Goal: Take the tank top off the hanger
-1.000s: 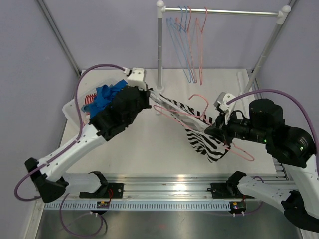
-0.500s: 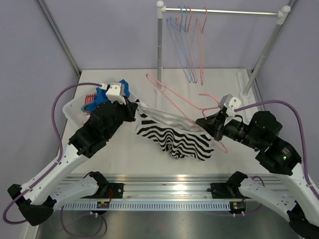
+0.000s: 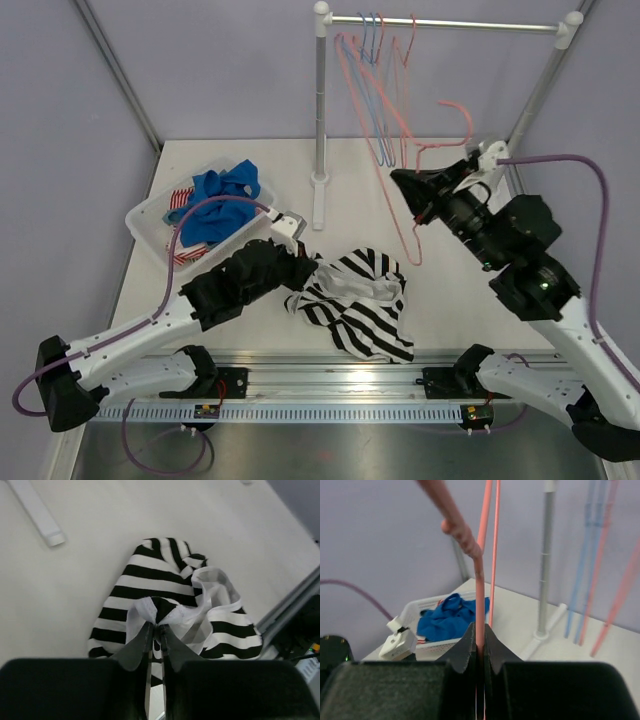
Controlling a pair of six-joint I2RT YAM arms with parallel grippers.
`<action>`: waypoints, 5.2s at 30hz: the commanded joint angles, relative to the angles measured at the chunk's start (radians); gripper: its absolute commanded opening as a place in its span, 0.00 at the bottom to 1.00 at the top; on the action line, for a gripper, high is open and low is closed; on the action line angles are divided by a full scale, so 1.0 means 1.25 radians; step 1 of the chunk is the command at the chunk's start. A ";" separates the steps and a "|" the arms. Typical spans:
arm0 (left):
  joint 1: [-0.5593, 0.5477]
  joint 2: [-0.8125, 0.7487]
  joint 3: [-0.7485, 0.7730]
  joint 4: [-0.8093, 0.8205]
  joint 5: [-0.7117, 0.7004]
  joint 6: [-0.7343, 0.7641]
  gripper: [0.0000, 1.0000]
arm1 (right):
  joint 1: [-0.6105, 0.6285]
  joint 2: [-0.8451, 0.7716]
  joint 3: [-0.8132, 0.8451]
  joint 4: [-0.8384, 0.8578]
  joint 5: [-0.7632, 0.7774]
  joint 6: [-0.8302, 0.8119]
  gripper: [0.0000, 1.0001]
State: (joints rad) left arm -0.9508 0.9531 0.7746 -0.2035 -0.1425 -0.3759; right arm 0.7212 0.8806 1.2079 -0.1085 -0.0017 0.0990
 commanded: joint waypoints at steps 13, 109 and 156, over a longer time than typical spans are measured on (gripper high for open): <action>0.000 -0.056 0.305 -0.443 -0.237 -0.033 0.99 | -0.032 0.208 0.451 -0.691 0.544 0.008 0.00; -0.140 0.698 0.245 -0.041 -0.033 -0.103 0.99 | -0.322 -0.069 0.110 -0.425 -0.234 0.088 1.00; 0.795 0.799 0.660 -0.522 -0.049 0.038 0.00 | -0.320 -0.061 -0.002 -0.235 -0.314 0.142 0.99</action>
State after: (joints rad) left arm 0.0204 1.8069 1.6032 -0.8337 -0.2100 -0.3119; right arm 0.3172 0.7979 1.2163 -0.4633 -0.3634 0.2577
